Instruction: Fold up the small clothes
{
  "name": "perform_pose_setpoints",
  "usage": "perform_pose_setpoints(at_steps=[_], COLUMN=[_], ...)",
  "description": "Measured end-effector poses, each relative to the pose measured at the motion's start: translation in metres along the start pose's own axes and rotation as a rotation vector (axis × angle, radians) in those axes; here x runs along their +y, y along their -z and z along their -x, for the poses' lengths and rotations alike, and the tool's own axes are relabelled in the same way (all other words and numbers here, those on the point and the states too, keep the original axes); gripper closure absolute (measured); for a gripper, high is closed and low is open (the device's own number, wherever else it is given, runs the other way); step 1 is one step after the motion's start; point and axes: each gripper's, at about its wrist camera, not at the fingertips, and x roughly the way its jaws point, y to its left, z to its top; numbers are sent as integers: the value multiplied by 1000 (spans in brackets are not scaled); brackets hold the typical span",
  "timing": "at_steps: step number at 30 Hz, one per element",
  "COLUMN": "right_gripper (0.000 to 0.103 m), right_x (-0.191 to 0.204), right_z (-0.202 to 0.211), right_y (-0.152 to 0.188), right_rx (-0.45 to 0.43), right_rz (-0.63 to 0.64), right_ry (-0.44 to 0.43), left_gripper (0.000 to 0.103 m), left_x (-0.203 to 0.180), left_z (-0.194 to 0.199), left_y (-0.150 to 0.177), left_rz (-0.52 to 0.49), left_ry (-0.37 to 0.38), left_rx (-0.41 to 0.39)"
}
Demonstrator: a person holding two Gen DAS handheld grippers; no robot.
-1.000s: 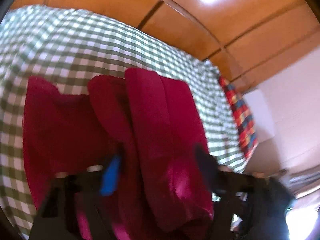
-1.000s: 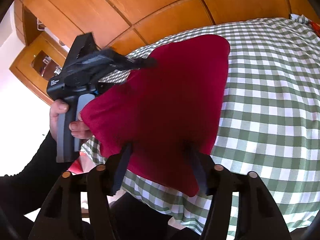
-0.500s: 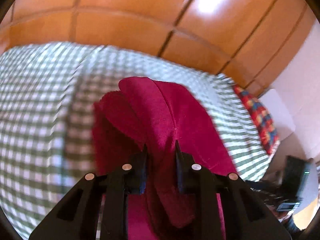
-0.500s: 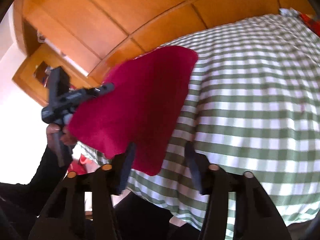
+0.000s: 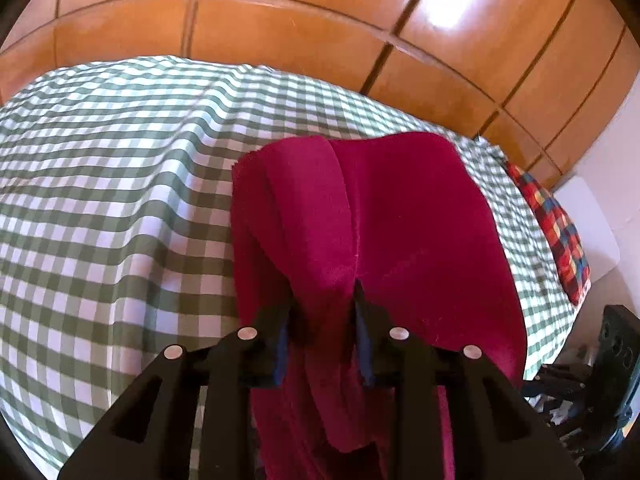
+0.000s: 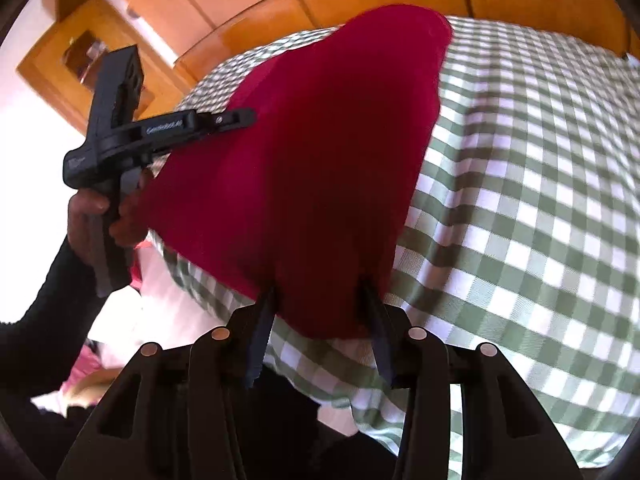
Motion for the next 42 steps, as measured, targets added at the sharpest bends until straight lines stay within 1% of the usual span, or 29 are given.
perform_pose_setpoints(at_steps=[2,3,6,8,12,16,21,27,31,34,39,40,41,42], right_gripper=[56,56,56,56,56,56,56,56,56,56,56,53,46,41], right_x=[-2,-2,-3,-1,7,11,16,15,3,-1,6,7,8,11], right_z=[13,22,43,45,28,2,-25,-42,-65,-72,-70,-69,-67,-64], right_y=[-9,-16,-41,-58,-98,-125,-137,-141,-137,-130,-127,-127,-128,-127], right_rx=[-21,-51,-136,-173,-202,-184,-166,-162,-130,-161,-173,-174,-175,-176], right_rz=[8,15,8,23,26,19,23,45,14,4,34,38,42,49], right_ry=[2,10,8,42,82,118,178,237,235,224,254,256,248,231], left_gripper=[76,76,77,77,77,77,77,77,77,77,76,74,72,70], left_x=[1,0,-10,-13,-13,-15,-19,-16,-17,-16,-15,-15,-15,-15], left_z=[5,8,19,24,28,28,27,22,19,15,16,17,18,18], left_y=[1,2,4,5,7,9,11,14,17,20,24,24,24,25], left_rz=[13,8,-38,-56,-62,-69,-83,-74,-79,-70,-47,-44,-41,-40], left_ry=[-18,-32,-96,-121,-137,-150,-166,-175,-192,-197,-197,-203,-209,-212], left_rx=[-22,-34,-85,-103,-114,-122,-127,-125,-126,-120,-123,-126,-129,-132])
